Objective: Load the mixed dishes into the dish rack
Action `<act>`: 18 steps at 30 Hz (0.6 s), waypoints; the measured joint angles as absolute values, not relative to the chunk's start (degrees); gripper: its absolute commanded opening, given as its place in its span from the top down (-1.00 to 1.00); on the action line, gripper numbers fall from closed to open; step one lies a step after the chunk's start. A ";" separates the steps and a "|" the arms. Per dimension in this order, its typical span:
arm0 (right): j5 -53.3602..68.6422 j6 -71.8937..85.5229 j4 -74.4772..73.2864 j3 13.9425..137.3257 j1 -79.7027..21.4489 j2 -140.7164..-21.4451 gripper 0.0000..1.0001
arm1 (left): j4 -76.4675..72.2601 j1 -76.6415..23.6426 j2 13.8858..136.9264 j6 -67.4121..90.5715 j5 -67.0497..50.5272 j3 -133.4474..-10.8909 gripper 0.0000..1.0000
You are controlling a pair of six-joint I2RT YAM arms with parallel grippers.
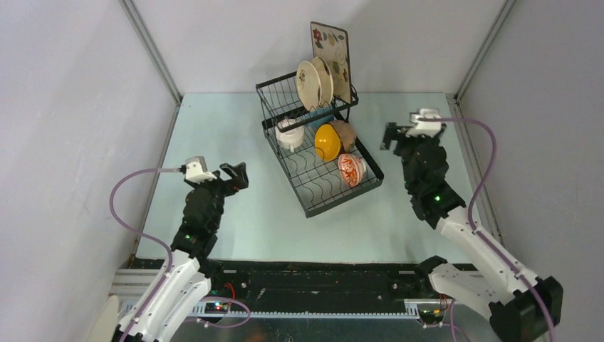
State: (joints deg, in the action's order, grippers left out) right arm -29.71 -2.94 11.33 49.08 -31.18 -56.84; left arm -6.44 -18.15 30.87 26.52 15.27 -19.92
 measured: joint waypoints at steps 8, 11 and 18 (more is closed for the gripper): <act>-29.93 2.22 15.35 30.65 -19.79 -53.60 -0.99 | -27.51 -17.45 44.49 15.31 32.40 -11.57 -1.00; -30.06 1.34 19.97 27.46 -17.12 -56.34 -0.96 | -33.21 -14.79 49.98 11.94 35.88 -10.98 -0.99; -17.98 4.64 29.34 17.21 -2.63 -60.69 -0.95 | -41.82 -8.47 56.34 6.17 37.21 -12.14 -1.00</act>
State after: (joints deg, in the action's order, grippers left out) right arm -17.98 4.64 29.34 17.21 -2.63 -60.69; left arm -41.82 -8.47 56.34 6.17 37.21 -12.14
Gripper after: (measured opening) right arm 0.976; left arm 0.996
